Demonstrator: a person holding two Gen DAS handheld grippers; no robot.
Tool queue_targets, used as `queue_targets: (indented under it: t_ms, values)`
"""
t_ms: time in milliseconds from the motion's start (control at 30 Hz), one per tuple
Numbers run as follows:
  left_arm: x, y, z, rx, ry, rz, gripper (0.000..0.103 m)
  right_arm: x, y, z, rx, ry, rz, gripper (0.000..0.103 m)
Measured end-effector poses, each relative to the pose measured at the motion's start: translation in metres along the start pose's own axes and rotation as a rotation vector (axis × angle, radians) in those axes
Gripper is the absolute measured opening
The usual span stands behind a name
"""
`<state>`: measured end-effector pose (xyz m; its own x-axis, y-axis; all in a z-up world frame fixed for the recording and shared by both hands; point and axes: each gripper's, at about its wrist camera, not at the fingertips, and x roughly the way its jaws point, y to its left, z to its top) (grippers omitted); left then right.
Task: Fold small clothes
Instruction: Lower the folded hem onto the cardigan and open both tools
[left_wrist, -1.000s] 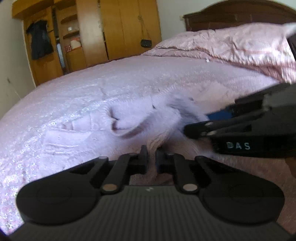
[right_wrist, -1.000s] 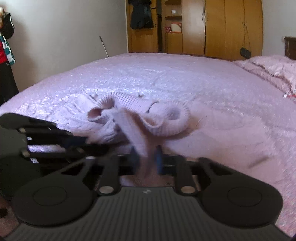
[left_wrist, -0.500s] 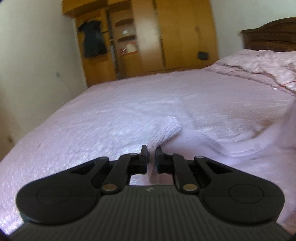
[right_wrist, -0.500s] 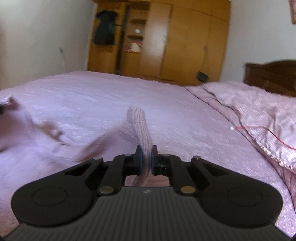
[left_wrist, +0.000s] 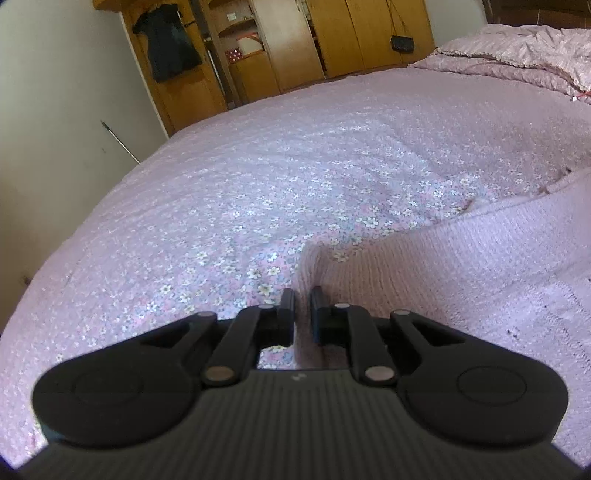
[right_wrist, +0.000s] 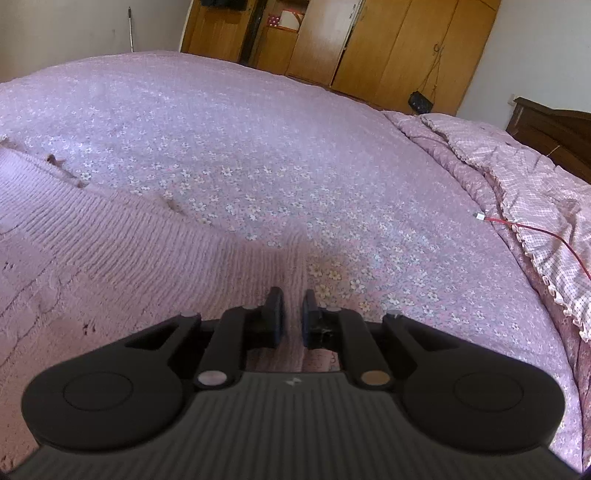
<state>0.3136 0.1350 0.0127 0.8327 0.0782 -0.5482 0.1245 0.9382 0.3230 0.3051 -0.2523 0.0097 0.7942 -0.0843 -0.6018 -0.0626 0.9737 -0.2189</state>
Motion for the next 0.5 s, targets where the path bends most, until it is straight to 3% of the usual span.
queue_targets:
  t_ms: [133,233,300,367,500]
  values:
    - [-0.007,0.007,0.000,-0.036,0.015,-0.018,0.014,-0.015,-0.009,0.004,0.075,0.010,0.011,0.013]
    - [-0.023,0.013,-0.002,-0.050,0.024,-0.040,0.016,-0.033,-0.021,0.004,0.162,0.007,0.036,0.026]
    - [-0.033,0.016,-0.002,-0.056,0.025,-0.053,0.024,-0.048,-0.028,0.002,0.206,-0.009,0.052,0.046]
    - [-0.046,0.020,-0.004,-0.067,0.012,-0.090,0.044,-0.064,-0.031,-0.001,0.223,-0.025,0.072,0.056]
    - [-0.069,0.026,-0.007,-0.132,0.016,-0.124,0.046,-0.091,-0.030,-0.013,0.236,-0.044,0.103,0.058]
